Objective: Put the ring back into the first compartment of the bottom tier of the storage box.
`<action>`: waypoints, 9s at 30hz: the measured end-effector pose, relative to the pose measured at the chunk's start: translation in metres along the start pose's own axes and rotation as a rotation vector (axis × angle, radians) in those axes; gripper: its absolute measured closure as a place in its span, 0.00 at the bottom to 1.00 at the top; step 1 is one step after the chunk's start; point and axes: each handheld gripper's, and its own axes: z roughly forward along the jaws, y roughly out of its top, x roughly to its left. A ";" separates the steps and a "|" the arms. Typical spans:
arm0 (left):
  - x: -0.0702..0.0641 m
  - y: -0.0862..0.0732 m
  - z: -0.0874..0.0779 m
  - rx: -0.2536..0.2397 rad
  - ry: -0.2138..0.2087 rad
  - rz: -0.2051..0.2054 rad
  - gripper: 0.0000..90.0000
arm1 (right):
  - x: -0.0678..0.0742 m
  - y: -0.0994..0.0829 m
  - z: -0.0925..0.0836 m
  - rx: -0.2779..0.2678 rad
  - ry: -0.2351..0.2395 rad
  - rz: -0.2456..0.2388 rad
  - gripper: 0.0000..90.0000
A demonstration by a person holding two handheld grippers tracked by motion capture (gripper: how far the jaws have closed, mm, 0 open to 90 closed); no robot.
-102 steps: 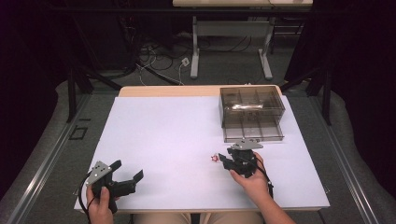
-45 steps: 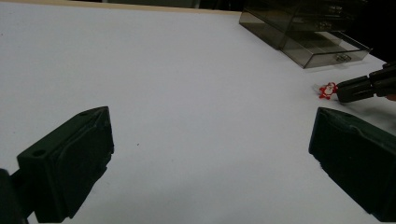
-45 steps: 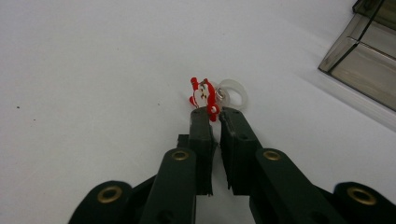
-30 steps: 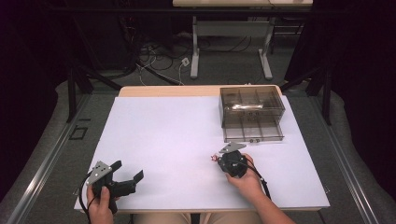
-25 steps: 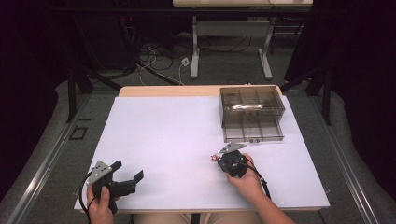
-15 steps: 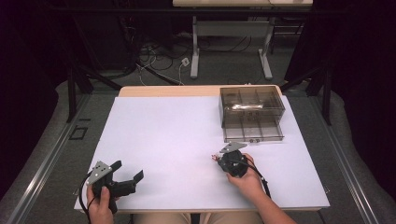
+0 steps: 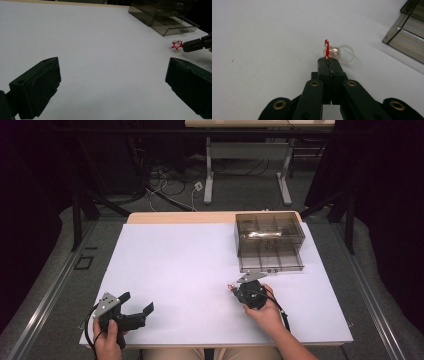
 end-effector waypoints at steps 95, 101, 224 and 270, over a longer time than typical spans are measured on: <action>0.000 0.000 0.002 0.003 -0.004 -0.001 0.00 | -0.031 0.053 -0.051 -0.225 -0.178 0.163 1.00; -0.001 0.000 0.002 0.004 -0.006 -0.002 0.00 | -0.037 0.059 -0.052 -0.223 -0.184 0.171 1.00; 0.000 0.000 0.002 0.012 -0.015 0.000 0.00 | -0.088 0.069 0.018 0.079 -0.200 0.414 0.66; -0.001 0.000 0.004 0.022 -0.017 0.003 0.00 | -0.040 0.071 -0.033 -0.105 -0.035 0.258 0.00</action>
